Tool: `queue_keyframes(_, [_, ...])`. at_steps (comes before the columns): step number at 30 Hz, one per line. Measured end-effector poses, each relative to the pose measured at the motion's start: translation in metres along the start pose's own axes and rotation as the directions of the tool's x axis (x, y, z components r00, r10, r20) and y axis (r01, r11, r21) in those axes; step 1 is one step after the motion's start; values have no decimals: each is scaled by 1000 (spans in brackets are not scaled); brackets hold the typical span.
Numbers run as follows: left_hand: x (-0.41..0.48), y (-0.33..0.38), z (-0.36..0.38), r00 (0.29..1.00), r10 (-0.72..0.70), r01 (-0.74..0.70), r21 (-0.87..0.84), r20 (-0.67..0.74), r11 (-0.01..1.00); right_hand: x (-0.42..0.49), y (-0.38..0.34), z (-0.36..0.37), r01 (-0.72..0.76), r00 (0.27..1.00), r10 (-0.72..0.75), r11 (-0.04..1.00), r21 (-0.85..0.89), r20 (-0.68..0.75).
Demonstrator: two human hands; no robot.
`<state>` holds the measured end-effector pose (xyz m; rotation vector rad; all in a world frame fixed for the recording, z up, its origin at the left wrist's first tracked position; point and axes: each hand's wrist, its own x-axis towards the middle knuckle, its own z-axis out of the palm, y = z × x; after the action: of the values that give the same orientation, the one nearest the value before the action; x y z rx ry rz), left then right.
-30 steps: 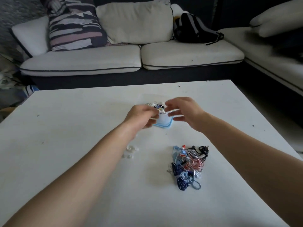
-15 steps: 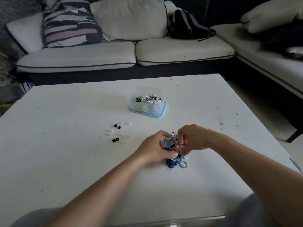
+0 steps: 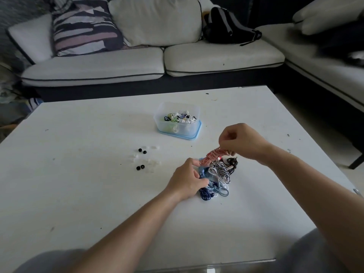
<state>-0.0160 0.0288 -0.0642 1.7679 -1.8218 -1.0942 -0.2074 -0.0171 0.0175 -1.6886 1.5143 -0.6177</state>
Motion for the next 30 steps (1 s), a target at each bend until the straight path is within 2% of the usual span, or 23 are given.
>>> queue_keyframes(3, [0,3,-1,1000,-5,5,-12,18,1000,1,-2,-3,-37,999,36,958,284,8])
queue_keyframes(7, [3,14,-9,993,-34,29,-40,-112,999,1,-4,5,-142,989,83,782,607,124])
queue_keyframes(10, [4,27,-21,995,-57,26,-347,-79,937,2,-6,16,-212,976,102,636,742,192])
queue_keyframes(13, [1,33,-32,999,-31,48,-607,38,793,3,-11,24,-240,969,78,507,828,233])
queue_keyframes(16, [-1,31,-39,996,4,60,-676,92,734,2,-15,29,-248,967,52,389,887,248])
queue_keyframes(19, [-2,32,-41,993,34,54,-695,113,717,3,-15,34,-241,963,-31,360,902,269])
queue_keyframes(22, [-1,33,-41,985,61,81,-737,164,671,4,-18,37,-226,965,-52,320,920,256])
queue_keyframes(25, [-1,32,-42,972,80,141,-816,223,560,4,-21,39,-197,974,-53,285,938,221])
queue_keyframes(28, [-1,30,-48,968,-8,235,-889,252,393,5,-19,39,-189,981,3,258,947,195])
queue_keyframes(30, [0,29,-54,970,-66,244,-906,236,347,6,-15,39,-178,984,71,263,948,165])
